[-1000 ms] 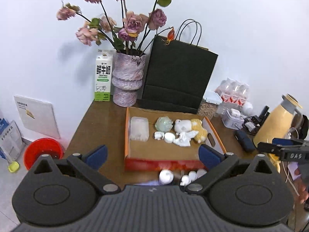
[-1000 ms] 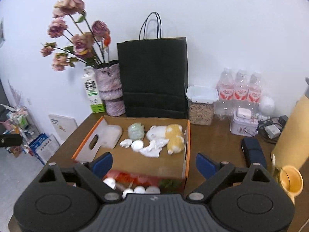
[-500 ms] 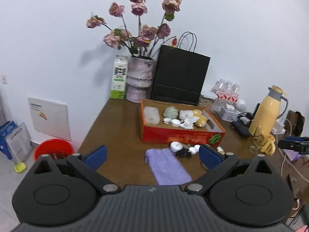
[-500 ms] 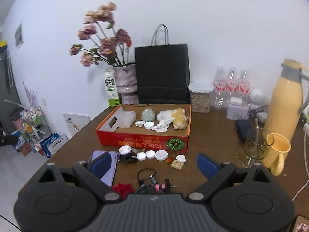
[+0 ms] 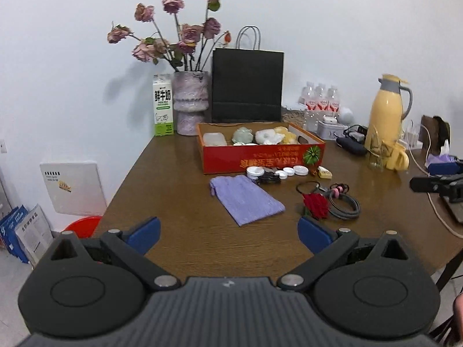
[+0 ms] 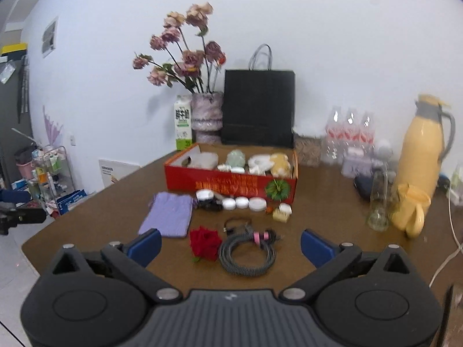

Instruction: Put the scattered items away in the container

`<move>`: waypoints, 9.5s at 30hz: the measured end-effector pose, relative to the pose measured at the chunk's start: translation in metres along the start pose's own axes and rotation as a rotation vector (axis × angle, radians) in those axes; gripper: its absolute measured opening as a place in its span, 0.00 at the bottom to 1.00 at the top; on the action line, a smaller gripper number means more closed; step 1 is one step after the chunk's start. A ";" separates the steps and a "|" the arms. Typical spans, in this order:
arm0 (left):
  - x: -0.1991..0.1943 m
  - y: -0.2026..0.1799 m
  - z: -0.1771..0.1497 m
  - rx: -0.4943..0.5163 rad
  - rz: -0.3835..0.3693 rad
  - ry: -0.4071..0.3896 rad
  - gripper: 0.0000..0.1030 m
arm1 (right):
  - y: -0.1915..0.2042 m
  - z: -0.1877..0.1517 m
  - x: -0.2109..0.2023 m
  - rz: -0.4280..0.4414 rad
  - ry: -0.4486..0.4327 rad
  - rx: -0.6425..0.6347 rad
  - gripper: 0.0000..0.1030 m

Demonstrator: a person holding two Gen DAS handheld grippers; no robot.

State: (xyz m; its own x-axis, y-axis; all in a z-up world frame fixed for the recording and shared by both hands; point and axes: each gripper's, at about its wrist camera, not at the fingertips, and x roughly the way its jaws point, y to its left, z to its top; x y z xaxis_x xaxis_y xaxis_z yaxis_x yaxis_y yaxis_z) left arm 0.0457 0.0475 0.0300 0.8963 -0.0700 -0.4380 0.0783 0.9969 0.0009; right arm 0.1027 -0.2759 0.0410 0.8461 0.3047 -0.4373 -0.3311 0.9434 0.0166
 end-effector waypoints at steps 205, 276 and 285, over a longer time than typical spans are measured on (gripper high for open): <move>0.440 0.017 0.179 0.202 -0.059 0.400 0.63 | -0.018 0.184 0.501 0.267 0.496 0.250 0.54; 0.261 -0.043 0.026 0.033 -0.168 0.263 0.03 | -0.031 -0.010 0.157 0.052 0.134 0.100 0.64; 0.237 -0.035 0.044 -0.002 -0.219 0.134 0.03 | -0.023 0.036 0.242 0.111 0.149 -0.010 0.61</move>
State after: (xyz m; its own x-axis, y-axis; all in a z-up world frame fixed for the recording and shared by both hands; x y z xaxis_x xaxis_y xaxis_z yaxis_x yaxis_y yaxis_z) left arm 0.2747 -0.0056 -0.0341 0.7922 -0.2788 -0.5429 0.2628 0.9587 -0.1089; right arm 0.3305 -0.2193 -0.0325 0.7333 0.3835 -0.5614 -0.4237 0.9036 0.0639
